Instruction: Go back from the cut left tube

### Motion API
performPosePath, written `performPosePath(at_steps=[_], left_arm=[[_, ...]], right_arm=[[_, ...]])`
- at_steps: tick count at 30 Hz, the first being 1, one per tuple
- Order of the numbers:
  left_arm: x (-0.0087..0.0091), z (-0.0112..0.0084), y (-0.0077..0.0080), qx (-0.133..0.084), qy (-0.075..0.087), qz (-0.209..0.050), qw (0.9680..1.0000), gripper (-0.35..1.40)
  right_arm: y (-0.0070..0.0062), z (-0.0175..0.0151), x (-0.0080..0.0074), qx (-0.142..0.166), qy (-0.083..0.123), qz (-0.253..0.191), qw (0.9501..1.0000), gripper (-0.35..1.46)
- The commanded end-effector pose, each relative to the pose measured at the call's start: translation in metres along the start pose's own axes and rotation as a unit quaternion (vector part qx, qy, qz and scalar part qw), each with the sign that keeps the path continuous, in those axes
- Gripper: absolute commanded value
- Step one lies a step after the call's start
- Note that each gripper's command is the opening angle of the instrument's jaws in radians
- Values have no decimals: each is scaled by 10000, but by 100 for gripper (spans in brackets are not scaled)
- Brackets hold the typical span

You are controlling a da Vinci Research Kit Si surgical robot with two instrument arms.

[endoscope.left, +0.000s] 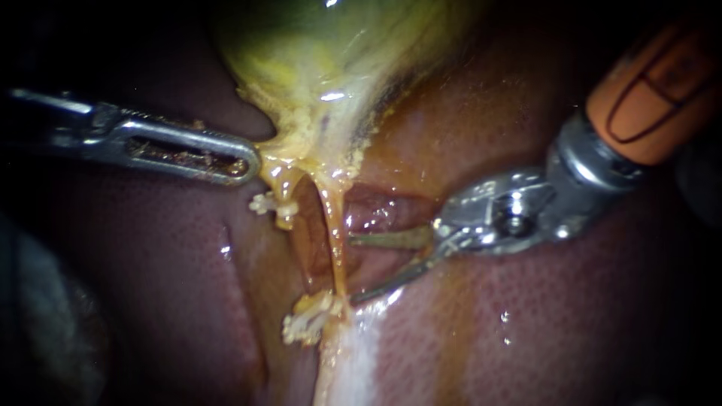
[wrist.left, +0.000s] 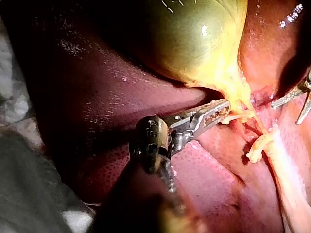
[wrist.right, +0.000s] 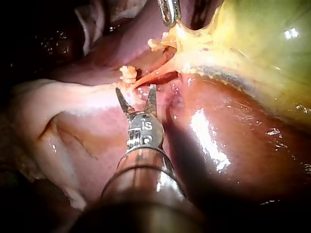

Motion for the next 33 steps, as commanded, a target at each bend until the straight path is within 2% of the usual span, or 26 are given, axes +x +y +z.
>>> performPosePath(at_steps=[1,3,8,11,15,17,24,33], left_arm=[[0,0,0,-1,0,1,10000,-35],[0,0,0,0,0,1,10000,-35],[0,0,0,0,0,1,10000,-35],[0,0,0,0,0,1,10000,-35],[-1,1,-1,3,2,4,10000,-35],[-1,1,-1,5,4,5,10000,-35],[-6,10,-5,30,21,22,10000,-35],[-14,31,-25,50,31,-12,10000,-35]], right_arm=[[0,-5,-3,-44,-60,-66,10000,145],[1,-15,-11,-176,-179,-248,9994,145],[8,-37,-28,-459,-290,-429,9976,145],[14,-51,-36,-584,-327,-436,9968,145],[19,-60,-44,-773,-471,-437,9949,145],[19,-61,-45,-848,-547,-467,9938,145],[19,-62,-45,-958,-568,-444,9928,145],[19,-63,-44,-957,-568,-437,9928,145]])
